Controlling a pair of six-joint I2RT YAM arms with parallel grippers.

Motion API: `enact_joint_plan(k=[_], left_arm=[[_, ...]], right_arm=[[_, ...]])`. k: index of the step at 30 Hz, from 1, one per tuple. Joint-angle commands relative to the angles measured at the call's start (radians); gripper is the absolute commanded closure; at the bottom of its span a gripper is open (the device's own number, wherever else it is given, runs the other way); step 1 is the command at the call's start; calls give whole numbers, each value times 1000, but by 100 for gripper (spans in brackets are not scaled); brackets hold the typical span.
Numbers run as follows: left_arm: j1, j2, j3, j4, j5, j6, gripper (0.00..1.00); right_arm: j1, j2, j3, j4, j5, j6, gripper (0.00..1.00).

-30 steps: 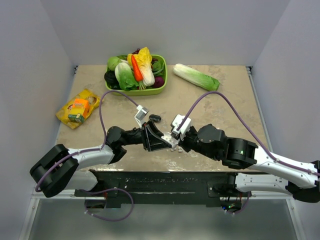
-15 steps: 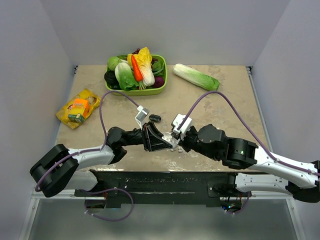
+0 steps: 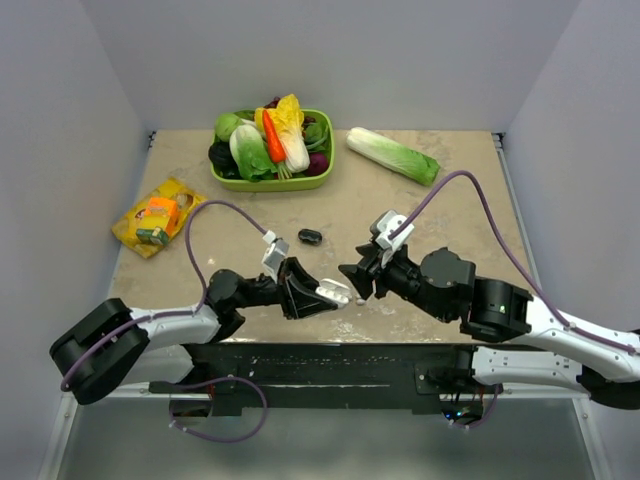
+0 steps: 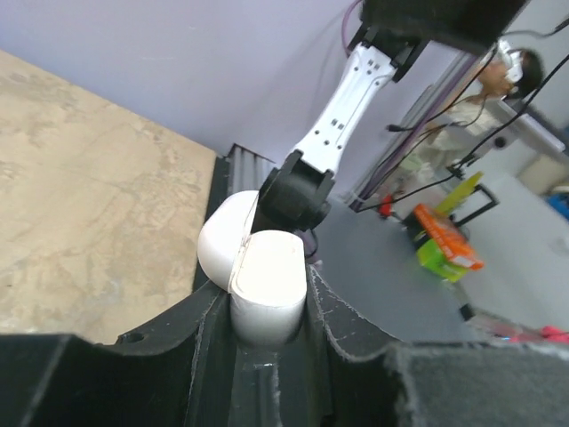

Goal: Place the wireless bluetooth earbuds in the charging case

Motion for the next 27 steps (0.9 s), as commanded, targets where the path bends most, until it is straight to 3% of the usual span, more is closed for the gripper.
enact_joint_plan(k=[1, 5, 8, 12, 18, 22, 24, 27], left_arm=[[-57, -87, -89, 492, -112, 386, 100], [-96, -168, -102, 327, -198, 584, 100], [-139, -245, -89, 168, -255, 675, 100], [-155, -300, -80, 101, -281, 703, 100], [-161, -299, -66, 53, -312, 701, 100], [-195, -314, -112, 56, -461, 707, 100], [-202, -322, -147, 102, -499, 698, 100], [-209, -341, -160, 84, -515, 661, 100]], right_arm=[[6, -19, -63, 56, 103, 137, 47], [4, -26, -133, 19, 339, 269, 47], [4, -55, -192, 30, 415, 332, 46], [6, -124, -251, 76, 453, 346, 45], [3, -99, -249, 38, 493, 351, 29], [-7, -39, -275, -25, 498, 415, 28], [-29, -36, -344, -18, 484, 450, 32], [-118, -14, -425, 62, 282, 473, 41]])
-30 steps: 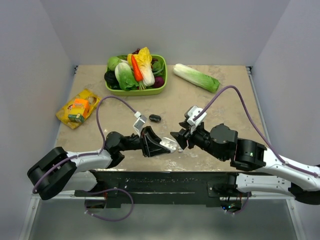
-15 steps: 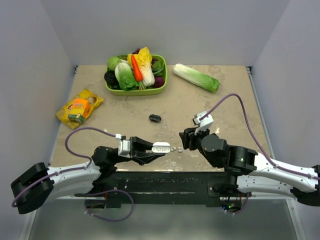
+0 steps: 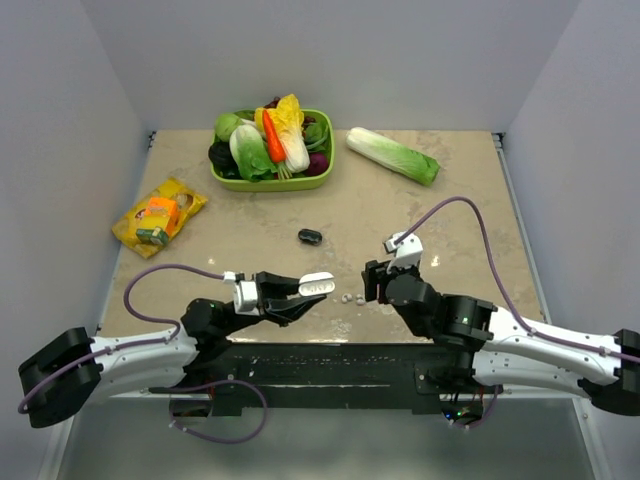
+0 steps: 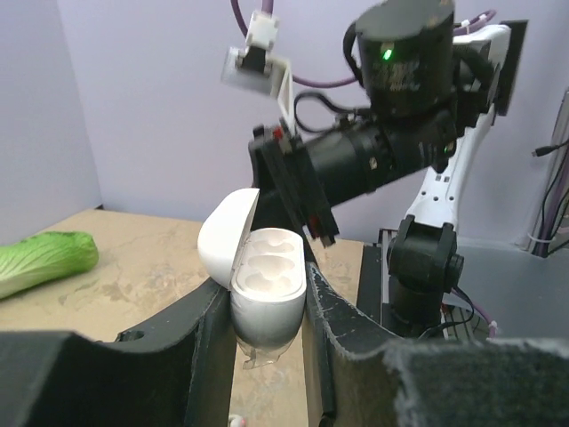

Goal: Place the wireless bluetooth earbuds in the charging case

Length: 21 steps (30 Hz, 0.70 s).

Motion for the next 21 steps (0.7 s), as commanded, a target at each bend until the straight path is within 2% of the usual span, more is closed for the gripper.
enact_joint_plan(k=[1, 2, 6, 9, 12, 17, 21], left_arm=[[-11, -38, -19, 71, -94, -33, 100], [-11, -49, -15, 9, -102, -53, 100], [-11, -92, 17, -142, -133, -148, 100], [-11, -118, 28, -225, -142, -205, 100], [-11, -146, 34, -309, -163, -240, 100], [-11, -196, -36, -268, -179, -270, 100], [-11, -254, -85, -268, -200, -273, 100]], right_arm=[[-109, 35, -91, 64, -216, 95, 44], [-146, 78, -102, 90, -230, 105, 46], [-157, 174, -137, 163, -248, 118, 62], [-159, 243, -136, 212, -294, 101, 67], [-159, 290, -128, 250, -340, 92, 64], [-157, 366, -134, 345, -417, 78, 60], [-162, 435, -110, 365, -425, 63, 61]])
